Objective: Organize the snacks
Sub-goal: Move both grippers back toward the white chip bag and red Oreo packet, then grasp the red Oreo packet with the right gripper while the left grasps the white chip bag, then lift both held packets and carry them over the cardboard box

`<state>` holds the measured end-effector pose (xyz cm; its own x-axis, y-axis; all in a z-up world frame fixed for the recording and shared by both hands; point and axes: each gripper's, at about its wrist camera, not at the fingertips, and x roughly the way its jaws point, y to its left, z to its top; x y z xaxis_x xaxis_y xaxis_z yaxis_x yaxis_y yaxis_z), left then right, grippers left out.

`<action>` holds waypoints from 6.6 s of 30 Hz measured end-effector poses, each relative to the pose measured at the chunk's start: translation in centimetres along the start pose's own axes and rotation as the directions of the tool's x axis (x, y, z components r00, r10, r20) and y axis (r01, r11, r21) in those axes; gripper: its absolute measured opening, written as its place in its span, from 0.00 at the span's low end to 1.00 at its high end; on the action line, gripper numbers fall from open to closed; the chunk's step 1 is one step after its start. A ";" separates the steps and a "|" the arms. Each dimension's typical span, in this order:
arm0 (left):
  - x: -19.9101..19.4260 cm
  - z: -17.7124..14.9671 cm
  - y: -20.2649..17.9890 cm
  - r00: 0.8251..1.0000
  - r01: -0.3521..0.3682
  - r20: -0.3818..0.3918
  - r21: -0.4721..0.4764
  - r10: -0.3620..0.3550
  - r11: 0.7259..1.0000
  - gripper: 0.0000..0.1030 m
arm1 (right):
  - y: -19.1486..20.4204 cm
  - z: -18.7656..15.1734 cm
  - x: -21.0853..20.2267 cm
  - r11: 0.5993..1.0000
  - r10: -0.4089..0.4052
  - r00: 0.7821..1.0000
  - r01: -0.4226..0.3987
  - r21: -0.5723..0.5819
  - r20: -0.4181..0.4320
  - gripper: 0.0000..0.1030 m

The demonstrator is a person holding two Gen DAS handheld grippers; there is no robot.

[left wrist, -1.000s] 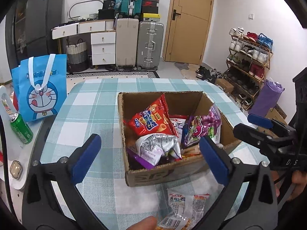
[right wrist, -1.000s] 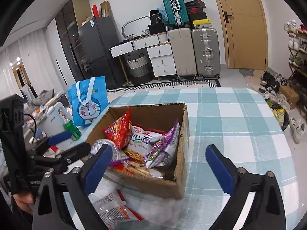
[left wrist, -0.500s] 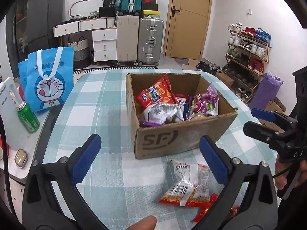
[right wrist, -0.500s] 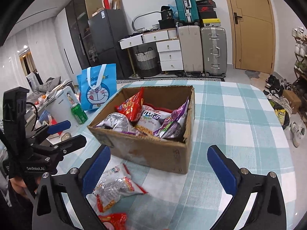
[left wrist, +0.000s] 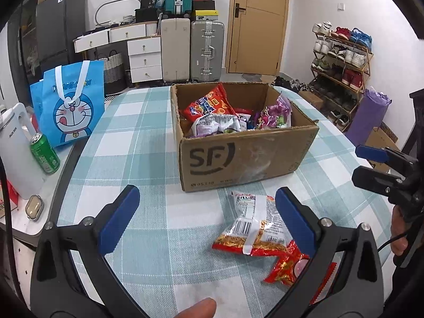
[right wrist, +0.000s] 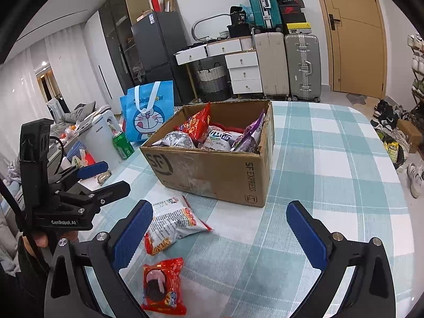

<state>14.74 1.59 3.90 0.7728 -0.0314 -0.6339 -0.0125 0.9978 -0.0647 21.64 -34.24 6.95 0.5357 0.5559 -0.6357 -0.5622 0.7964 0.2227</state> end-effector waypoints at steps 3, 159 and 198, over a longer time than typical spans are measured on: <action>-0.4 -0.6 -0.5 1.000 0.000 -0.004 0.009 0.000 1.000 0.99 | -0.2 -0.5 -0.4 1.000 0.003 1.000 -0.003 0.010 -0.007 0.99; -1.4 -2.4 -3.1 0.996 0.089 0.021 0.073 -0.091 0.993 0.62 | 0.5 -4.0 -0.3 0.995 -0.075 0.997 0.073 -0.069 -0.020 0.44; -3.6 3.3 1.3 0.988 -0.009 0.156 -0.041 0.015 0.999 0.63 | 0.1 1.9 -1.2 0.998 -0.024 0.987 0.016 0.053 0.157 0.44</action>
<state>14.01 3.14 8.66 0.8623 -0.0067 -0.5064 -0.0453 0.9949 -0.0902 22.11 -34.42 9.15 0.6416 0.5670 -0.5166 -0.5194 0.8167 0.2514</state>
